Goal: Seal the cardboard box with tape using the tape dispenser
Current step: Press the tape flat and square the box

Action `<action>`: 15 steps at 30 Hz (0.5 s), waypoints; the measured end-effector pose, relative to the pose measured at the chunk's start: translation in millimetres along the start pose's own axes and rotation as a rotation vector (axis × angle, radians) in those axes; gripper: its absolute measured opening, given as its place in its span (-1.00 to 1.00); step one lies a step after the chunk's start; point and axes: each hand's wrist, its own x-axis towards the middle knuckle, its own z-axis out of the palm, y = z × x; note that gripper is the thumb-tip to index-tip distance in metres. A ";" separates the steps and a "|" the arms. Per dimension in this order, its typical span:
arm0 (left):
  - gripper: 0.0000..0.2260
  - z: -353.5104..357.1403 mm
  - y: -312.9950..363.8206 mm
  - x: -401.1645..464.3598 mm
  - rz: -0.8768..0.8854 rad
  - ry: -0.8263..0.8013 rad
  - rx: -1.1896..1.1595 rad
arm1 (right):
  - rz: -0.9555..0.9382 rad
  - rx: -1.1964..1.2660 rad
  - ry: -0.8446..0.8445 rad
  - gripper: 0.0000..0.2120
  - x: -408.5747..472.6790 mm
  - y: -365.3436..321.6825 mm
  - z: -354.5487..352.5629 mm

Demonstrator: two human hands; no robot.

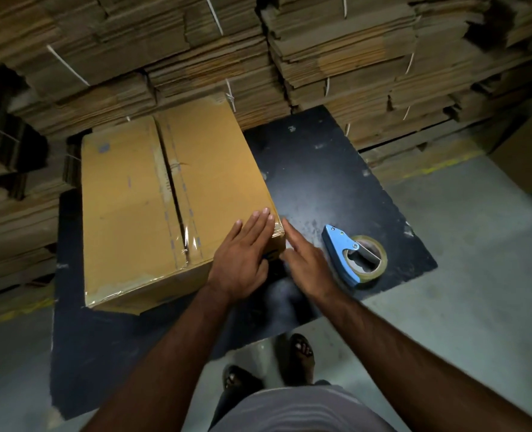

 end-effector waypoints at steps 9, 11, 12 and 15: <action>-0.27 -14.8 -8.3 5.8 -0.029 -0.114 -0.219 | -0.094 0.017 0.002 0.03 -3.8 11.3 51.2; -0.38 -7.9 6.0 5.1 -0.098 0.007 -0.146 | -0.005 0.022 -0.036 -0.06 -4.3 8.9 31.1; -0.41 -0.8 14.5 6.4 -0.147 0.067 -0.079 | 0.056 0.040 -0.025 -0.11 -0.9 8.9 21.1; -0.33 18.9 37.3 16.6 -0.324 0.094 0.059 | 0.187 0.381 0.071 -0.17 5.8 0.5 -0.1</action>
